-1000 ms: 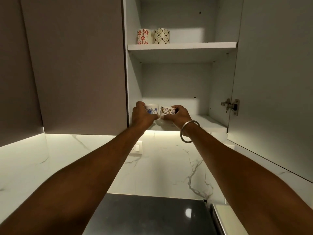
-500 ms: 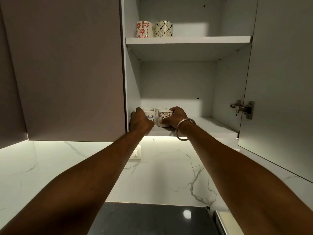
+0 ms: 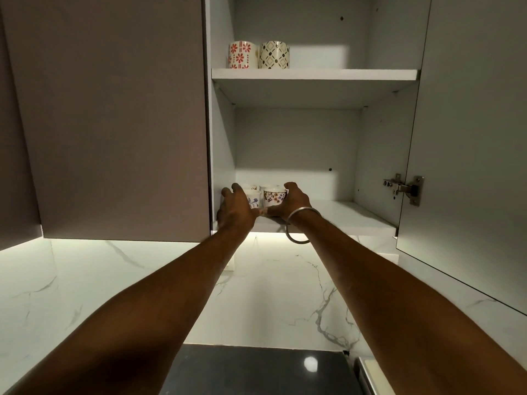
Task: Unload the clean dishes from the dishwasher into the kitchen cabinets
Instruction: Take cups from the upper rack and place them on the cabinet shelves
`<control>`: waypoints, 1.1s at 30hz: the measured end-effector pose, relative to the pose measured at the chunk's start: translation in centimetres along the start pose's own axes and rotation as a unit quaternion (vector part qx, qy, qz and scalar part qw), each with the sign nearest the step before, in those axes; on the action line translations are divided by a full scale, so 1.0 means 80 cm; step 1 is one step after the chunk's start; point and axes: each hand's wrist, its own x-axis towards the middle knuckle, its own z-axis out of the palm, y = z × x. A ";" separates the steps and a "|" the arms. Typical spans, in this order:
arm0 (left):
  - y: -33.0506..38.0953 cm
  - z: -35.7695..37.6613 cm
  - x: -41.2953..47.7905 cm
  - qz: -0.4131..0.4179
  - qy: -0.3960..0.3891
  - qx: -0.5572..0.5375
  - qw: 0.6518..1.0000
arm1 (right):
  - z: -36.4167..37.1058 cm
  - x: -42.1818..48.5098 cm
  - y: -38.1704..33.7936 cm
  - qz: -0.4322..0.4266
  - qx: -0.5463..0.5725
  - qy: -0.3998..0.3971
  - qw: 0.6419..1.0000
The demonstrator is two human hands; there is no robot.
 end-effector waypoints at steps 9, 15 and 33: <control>-0.004 -0.022 -0.035 0.042 0.030 -0.001 0.999 | -0.011 -0.038 -0.006 -0.039 -0.009 0.051 0.998; 0.001 -0.043 -0.070 0.087 0.076 -0.017 0.993 | -0.011 -0.088 0.003 -0.086 -0.003 0.136 0.987; 0.170 -0.117 -0.329 0.070 0.038 -0.218 0.973 | -0.187 -0.354 -0.021 -0.193 0.035 0.223 0.955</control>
